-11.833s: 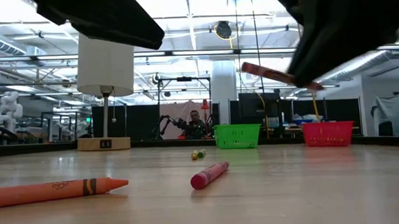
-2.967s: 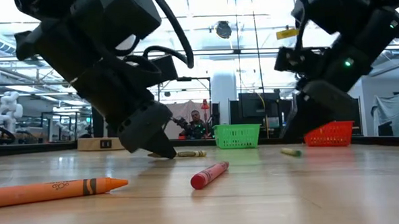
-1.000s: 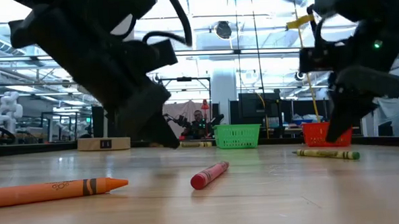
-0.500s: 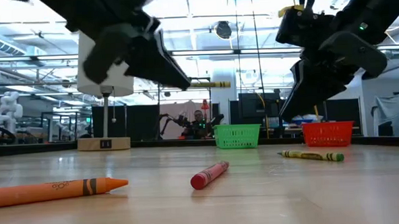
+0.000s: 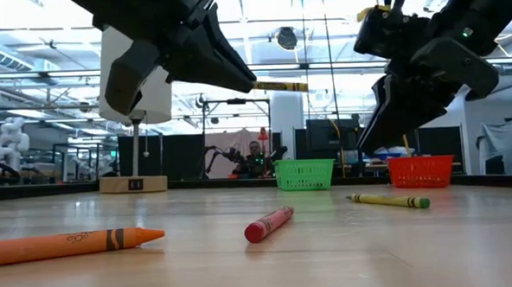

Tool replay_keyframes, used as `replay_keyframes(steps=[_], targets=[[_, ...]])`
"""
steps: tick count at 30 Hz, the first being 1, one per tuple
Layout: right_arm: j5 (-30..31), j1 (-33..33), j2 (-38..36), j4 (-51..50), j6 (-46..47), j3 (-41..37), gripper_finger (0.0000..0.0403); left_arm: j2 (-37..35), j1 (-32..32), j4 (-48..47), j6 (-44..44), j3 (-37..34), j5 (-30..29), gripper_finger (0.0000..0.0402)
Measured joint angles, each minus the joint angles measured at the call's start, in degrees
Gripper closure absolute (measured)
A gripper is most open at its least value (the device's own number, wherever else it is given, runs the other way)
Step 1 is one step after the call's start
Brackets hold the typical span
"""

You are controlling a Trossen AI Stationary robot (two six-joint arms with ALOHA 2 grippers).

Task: Sort crayons
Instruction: Put the yellow crayon into the blue bin

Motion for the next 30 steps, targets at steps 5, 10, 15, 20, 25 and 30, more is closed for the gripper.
replay_keyframes(steps=[5, 10, 15, 20, 25, 30], targets=[[0.0, 0.08, -0.02, 0.44, -0.16, 0.0, 0.0328, 0.0, 0.0, 0.08, -0.43, 0.0, -0.01, 0.0388], [0.17, 1.15, -0.02, 0.64, -1.41, 0.0, 0.0327, 0.0, 0.0, 0.95, -1.19, 0.0, -0.01, 0.0388], [5.14, 2.8, -0.02, 3.33, -4.24, -0.01, 0.0327, 0.0, 0.0, 1.04, -9.68, 0.0, -0.01, 0.0388], [7.79, 4.56, -0.02, 9.25, -9.56, -0.02, 0.0324, 0.0, 0.0, 0.97, -22.71, 0.0, -0.01, 0.0388], [10.17, 5.01, 0.25, 13.78, -13.67, -0.02, 0.028, 0.0, 0.03, 0.99, -30.29, 0.0, -0.01, 0.0388], [10.18, 5.01, 1.5, 20.32, -20.92, -0.02, 0.021, 0.0, 0.07, 0.96, -33.41, 0.0, -0.01, 0.0388]])
